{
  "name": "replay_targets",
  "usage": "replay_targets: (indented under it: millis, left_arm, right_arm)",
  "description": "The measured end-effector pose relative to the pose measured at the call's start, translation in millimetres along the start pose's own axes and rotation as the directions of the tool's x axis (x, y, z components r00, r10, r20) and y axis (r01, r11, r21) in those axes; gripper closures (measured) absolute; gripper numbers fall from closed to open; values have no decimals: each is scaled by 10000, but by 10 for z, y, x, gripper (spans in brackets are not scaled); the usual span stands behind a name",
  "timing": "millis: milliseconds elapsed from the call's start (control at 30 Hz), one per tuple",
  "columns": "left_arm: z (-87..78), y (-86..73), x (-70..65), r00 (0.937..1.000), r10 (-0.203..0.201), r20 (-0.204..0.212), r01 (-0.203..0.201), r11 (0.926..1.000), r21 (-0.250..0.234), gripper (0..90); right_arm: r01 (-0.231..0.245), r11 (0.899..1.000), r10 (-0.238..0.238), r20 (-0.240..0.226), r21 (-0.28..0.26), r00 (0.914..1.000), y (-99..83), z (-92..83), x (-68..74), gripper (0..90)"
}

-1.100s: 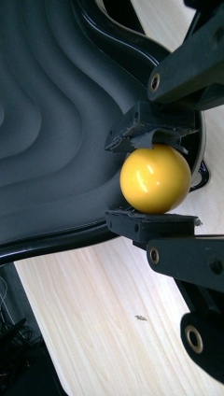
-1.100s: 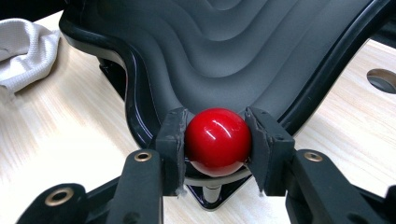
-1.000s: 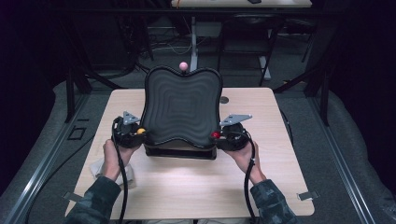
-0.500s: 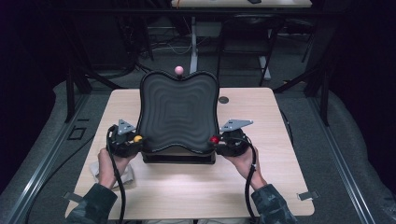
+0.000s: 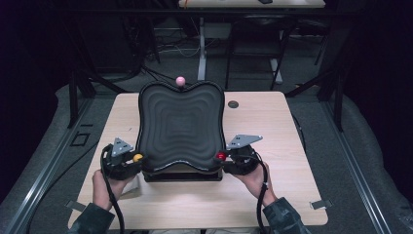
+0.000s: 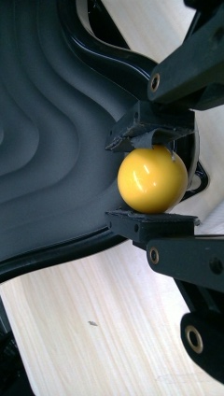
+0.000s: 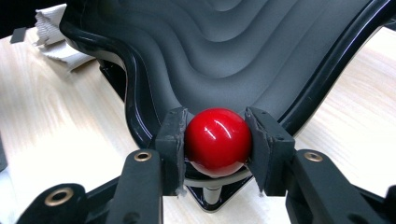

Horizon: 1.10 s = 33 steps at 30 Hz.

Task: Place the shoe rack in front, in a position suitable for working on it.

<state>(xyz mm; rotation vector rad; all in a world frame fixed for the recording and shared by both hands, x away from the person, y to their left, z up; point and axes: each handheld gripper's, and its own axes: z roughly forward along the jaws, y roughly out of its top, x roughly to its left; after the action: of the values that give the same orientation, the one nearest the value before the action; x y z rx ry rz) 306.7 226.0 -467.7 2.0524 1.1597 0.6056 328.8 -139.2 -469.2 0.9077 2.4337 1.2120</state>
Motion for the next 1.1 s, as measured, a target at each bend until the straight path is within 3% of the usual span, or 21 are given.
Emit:
replay_targets:
  millis: [67,200,267,300,333,400,467,500,600,767,933,1100]
  left_arm:
    - [-28,-25,-4,10000,-6,20,6,10000,-15,595]
    - [-56,-51,11,9999,6,111,-5,10000,-38,592]
    - [-63,-56,32,9993,-37,362,40,10000,-91,585]
    - [-83,-55,54,9984,-98,564,103,9999,-93,449]
    - [-116,-51,68,9982,-229,551,240,9995,-190,449]
    - [-213,-46,112,9978,-233,617,255,9990,-357,273]
    - [-310,-72,172,9982,-300,510,322,9986,-419,224]
    - [-349,-102,212,9983,-385,432,405,9980,-475,200]
    - [-403,-226,359,9975,-709,22,709,9970,-296,152]
    - [-308,-479,564,9888,-1412,-480,1423,9896,208,127]
    - [-109,-658,645,9828,-1460,-1127,1567,9832,931,118]
    - [43,-742,652,9800,-1549,-1246,1710,9765,1309,136]
  right_arm:
    - [-5,10000,4,-140,-53,9999,-14,-11,39,597]
    - [247,9991,-252,172,331,9995,3,-38,123,594]
    - [363,9991,-365,98,228,9993,18,-32,122,566]
    - [400,9992,-398,230,-69,9989,30,-37,112,525]
    - [400,9992,-398,230,-69,9989,30,-37,112,525]
    - [432,9990,-432,-7,-111,9991,51,-18,85,504]
    - [472,9989,-472,117,15,9988,51,-7,87,515]
    - [467,9989,-469,-219,-102,9987,45,16,81,530]
    - [668,9977,-668,-30,114,9978,48,32,106,586]
    - [523,9986,-523,-51,99,9986,36,41,111,594]
    - [456,9989,-455,-30,138,9990,36,45,111,594]
    - [360,9992,-359,-52,187,9993,33,47,107,594]
